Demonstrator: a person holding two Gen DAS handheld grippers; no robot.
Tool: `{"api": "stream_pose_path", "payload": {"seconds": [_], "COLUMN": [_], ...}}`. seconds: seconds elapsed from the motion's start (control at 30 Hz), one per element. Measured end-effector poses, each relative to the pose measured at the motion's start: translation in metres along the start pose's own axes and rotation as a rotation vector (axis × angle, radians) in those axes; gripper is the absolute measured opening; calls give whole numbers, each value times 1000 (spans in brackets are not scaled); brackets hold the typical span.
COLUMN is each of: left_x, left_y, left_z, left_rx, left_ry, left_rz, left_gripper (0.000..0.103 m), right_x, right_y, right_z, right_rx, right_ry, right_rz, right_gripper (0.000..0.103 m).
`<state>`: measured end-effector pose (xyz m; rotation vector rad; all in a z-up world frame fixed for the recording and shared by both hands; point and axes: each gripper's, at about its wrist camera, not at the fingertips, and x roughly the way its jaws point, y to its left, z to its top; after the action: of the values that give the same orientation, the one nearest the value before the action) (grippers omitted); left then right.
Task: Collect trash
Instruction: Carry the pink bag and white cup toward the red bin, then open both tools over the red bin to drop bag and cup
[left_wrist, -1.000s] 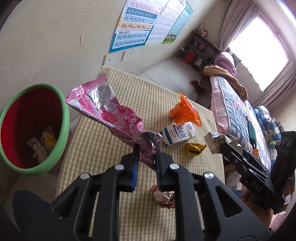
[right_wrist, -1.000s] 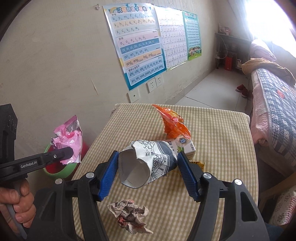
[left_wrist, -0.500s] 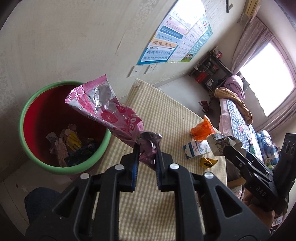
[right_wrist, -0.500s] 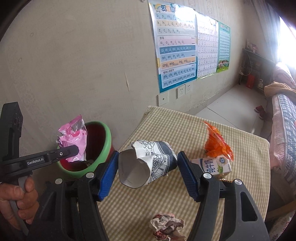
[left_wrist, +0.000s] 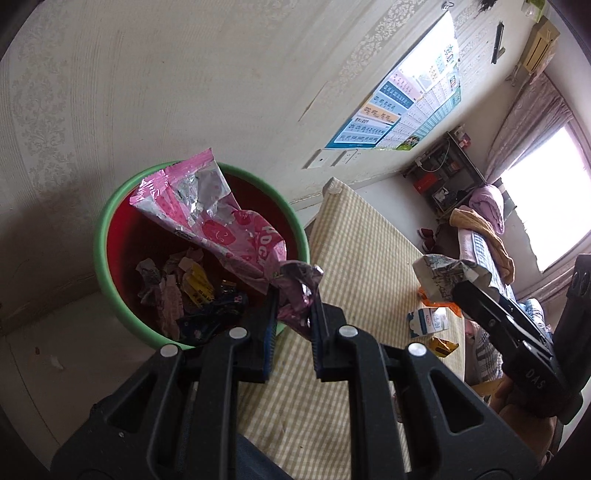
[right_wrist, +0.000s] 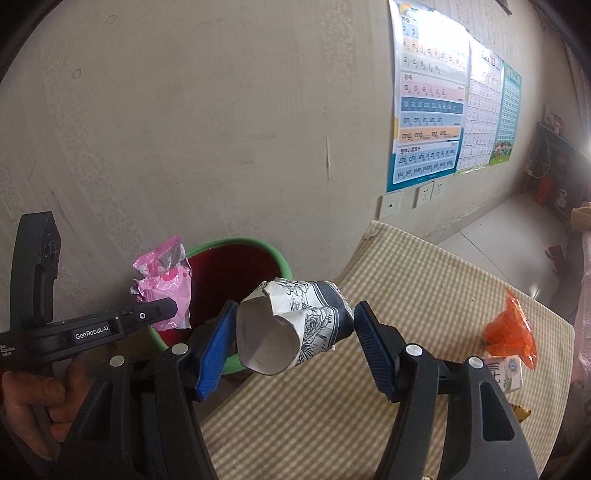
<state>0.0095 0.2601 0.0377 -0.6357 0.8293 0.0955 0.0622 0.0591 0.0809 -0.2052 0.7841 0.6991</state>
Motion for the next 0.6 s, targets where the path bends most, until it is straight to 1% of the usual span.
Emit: {"api": "stream_pose_path", "payload": {"seconds": [0.23, 0.43, 0.6], "left_x": [1, 10, 16], "left_y": [35, 53, 60], "left_z": [3, 6, 11], "left_rx": [-15, -13, -15], "left_ry": [23, 42, 48], "left_rz": [-5, -19, -16], "left_gripper": [15, 15, 15], "right_x": [41, 75, 100], "right_y": [31, 47, 54], "right_z": [17, 23, 29], "right_rx": [-26, -34, -38], "right_ry": [33, 63, 81], "right_rz": [64, 97, 121], "right_gripper": [63, 63, 63]}}
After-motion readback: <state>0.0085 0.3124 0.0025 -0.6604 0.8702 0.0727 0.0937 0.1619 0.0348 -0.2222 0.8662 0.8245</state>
